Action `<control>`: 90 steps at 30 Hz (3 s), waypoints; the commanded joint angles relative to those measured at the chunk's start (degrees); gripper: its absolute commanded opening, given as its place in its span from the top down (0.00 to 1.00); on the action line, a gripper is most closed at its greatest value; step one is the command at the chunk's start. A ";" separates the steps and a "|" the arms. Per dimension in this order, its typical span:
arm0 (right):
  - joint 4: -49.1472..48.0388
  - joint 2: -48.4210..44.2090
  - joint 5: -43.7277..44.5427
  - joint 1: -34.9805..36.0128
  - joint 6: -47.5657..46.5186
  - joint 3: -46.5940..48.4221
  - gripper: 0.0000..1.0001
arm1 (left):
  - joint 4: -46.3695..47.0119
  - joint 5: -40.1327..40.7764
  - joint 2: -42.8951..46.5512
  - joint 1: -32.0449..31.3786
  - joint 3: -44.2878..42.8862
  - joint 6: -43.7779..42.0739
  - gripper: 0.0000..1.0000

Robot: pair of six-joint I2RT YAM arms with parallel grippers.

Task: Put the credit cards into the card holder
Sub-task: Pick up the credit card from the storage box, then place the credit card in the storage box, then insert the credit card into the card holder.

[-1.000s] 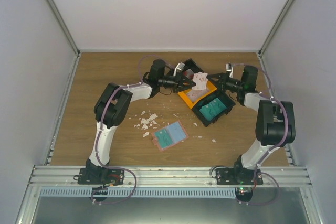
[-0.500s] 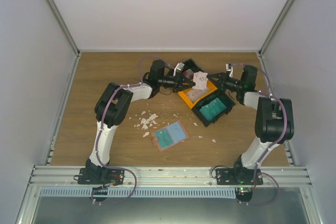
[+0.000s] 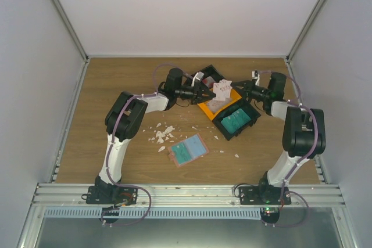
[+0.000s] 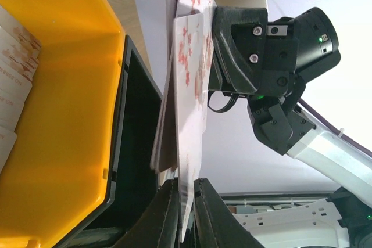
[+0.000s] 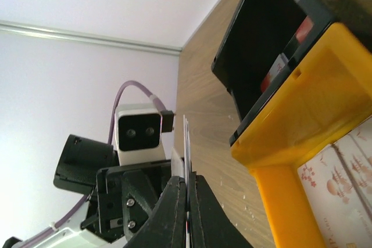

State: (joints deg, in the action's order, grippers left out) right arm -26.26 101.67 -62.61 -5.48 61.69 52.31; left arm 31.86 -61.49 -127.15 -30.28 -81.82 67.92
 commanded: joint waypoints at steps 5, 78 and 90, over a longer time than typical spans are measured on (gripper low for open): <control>2.62 1.16 2.36 -1.09 -1.94 1.88 1.00 | 1.72 -1.39 -0.02 -0.39 0.32 -0.85 0.90; 7.90 -36.80 8.43 31.87 -10.70 -7.95 0.99 | -12.87 6.13 59.03 -0.66 35.18 -12.84 0.84; 18.62 -37.01 0.51 32.67 -16.71 -9.08 1.00 | -14.14 6.07 59.15 -0.13 37.90 -18.01 0.84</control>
State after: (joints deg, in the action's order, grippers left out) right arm -11.51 65.28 -58.24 26.20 47.40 43.51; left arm 14.72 -54.61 -69.47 -30.59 -45.19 52.03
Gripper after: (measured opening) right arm 0.010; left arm 0.188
